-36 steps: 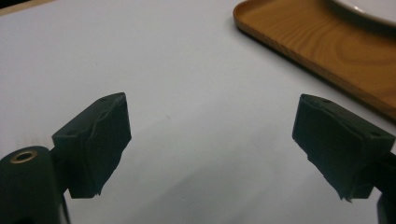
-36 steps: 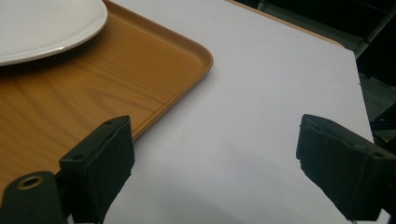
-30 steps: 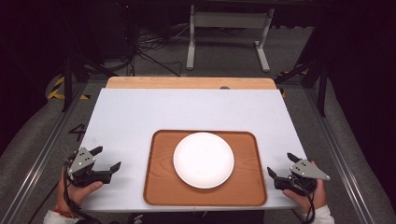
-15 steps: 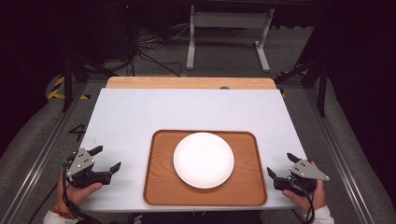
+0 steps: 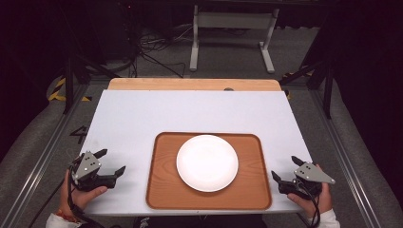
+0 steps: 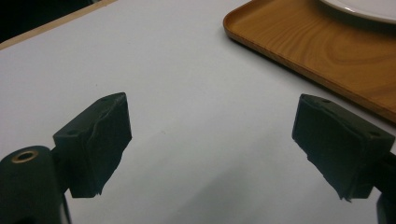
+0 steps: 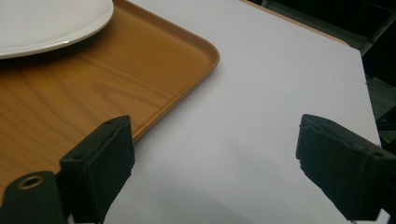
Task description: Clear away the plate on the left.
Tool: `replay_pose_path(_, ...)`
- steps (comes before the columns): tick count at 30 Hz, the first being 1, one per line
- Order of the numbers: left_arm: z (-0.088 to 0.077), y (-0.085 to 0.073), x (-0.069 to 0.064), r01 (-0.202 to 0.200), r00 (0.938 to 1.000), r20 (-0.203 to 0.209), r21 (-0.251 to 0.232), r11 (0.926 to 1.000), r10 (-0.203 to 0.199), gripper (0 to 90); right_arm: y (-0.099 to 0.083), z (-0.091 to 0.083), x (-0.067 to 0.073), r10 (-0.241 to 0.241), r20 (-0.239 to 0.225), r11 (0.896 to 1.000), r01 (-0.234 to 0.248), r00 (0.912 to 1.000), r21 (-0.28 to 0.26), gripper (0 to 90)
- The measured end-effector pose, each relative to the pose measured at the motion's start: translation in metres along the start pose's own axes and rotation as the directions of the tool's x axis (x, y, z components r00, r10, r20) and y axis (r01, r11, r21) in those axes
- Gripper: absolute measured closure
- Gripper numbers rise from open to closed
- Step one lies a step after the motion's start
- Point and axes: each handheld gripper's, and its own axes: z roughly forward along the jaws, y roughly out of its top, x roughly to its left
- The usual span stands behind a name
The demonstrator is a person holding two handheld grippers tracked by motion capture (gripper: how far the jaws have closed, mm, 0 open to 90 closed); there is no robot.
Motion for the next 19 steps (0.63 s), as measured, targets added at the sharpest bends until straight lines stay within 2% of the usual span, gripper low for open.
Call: replay_pose_path(19,0.003,0.0014,-0.0003,-0.003,1.0,-0.005,0.014,0.9999,0.003,12.5,-0.0011,-0.0008,-0.002,0.012,-0.003,1.0,-0.012,0.9999,-0.006,12.1)
